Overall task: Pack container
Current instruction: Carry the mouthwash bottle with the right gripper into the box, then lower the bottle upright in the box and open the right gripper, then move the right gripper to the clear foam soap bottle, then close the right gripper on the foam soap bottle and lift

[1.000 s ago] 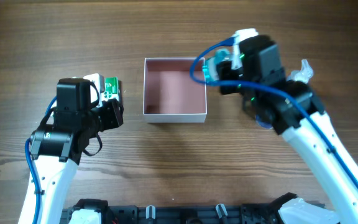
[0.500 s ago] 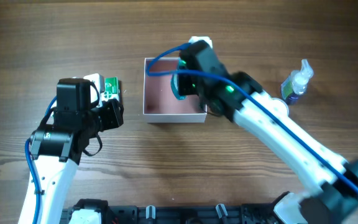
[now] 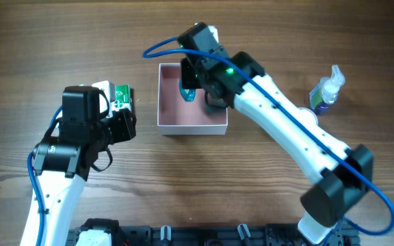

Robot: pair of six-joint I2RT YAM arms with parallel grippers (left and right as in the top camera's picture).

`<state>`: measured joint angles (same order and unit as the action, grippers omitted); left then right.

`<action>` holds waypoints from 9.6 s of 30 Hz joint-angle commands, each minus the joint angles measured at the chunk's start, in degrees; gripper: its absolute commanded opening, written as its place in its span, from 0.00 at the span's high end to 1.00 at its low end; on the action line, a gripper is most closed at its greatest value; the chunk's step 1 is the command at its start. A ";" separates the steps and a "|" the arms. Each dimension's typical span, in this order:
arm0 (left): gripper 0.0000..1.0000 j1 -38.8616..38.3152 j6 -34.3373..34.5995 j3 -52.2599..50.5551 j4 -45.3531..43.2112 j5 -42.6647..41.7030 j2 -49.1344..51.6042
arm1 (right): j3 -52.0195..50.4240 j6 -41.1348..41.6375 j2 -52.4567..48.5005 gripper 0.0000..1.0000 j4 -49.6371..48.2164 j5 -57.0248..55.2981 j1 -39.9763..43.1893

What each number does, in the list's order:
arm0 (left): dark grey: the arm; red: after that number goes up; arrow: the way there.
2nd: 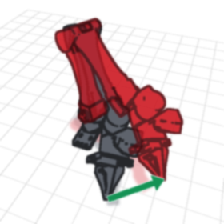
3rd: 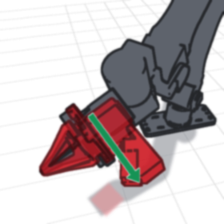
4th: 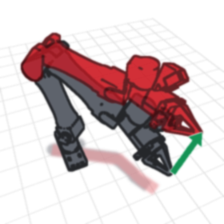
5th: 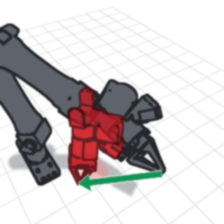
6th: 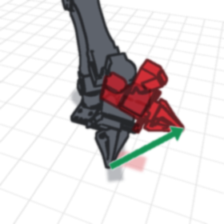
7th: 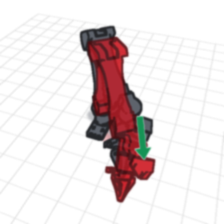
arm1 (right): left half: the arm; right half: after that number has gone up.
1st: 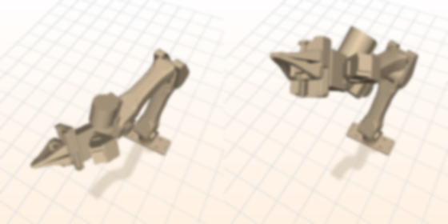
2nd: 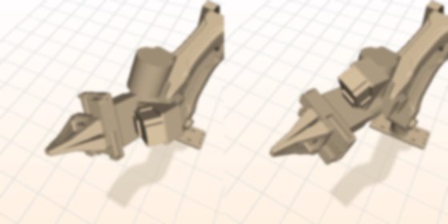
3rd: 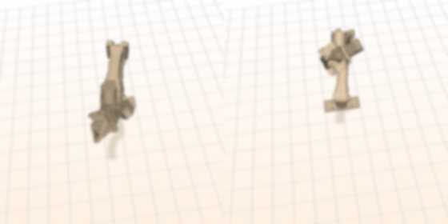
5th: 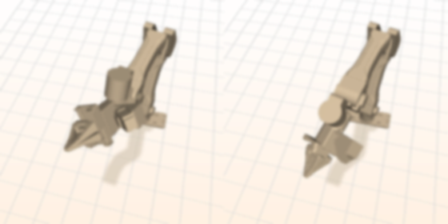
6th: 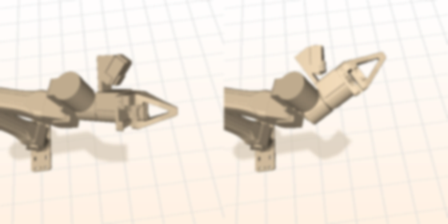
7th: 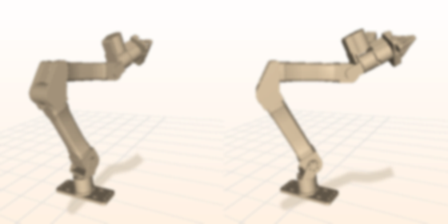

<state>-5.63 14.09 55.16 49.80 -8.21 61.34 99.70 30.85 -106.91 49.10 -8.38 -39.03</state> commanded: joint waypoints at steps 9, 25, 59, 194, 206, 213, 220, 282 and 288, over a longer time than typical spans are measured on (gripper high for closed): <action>0.48 -0.26 -0.13 1.22 0.00 0.33 0.28 | 1.44 1.05 -6.80 0.96 -3.69 0.20 -0.17; 0.48 -0.26 -0.13 1.22 0.22 0.33 0.28 | 1.44 2.14 -11.08 0.96 -7.52 -4.37 -0.17; 0.47 -0.26 -0.15 1.22 0.63 0.35 0.28 | 1.44 -2.82 -11.19 0.38 -7.69 -1.86 -0.20; 0.37 -0.26 -0.13 1.22 0.44 0.35 0.28 | -25.59 -35.19 8.96 0.42 -3.26 6.54 51.21; 0.37 -0.26 -0.13 1.22 0.46 0.35 0.28 | -25.59 -35.12 8.74 0.20 -6.88 6.54 51.21; 0.37 -0.26 -0.13 1.22 0.66 0.37 0.28 | -25.59 -34.69 8.74 0.22 -8.98 6.56 51.21; 0.37 -0.26 -0.13 1.22 0.66 0.35 0.28 | -25.59 -34.51 7.63 0.28 -9.25 6.54 51.21; 0.37 -0.26 -0.15 1.22 0.66 0.35 0.28 | -25.57 -31.80 17.42 0.96 -6.75 6.84 49.64; 0.37 -0.26 -0.15 1.22 0.61 0.35 0.28 | -25.11 -30.25 26.43 0.96 -4.04 6.78 43.71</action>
<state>-5.63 14.09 55.16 50.41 -8.19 61.34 73.45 -1.32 -86.74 44.34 -1.56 8.49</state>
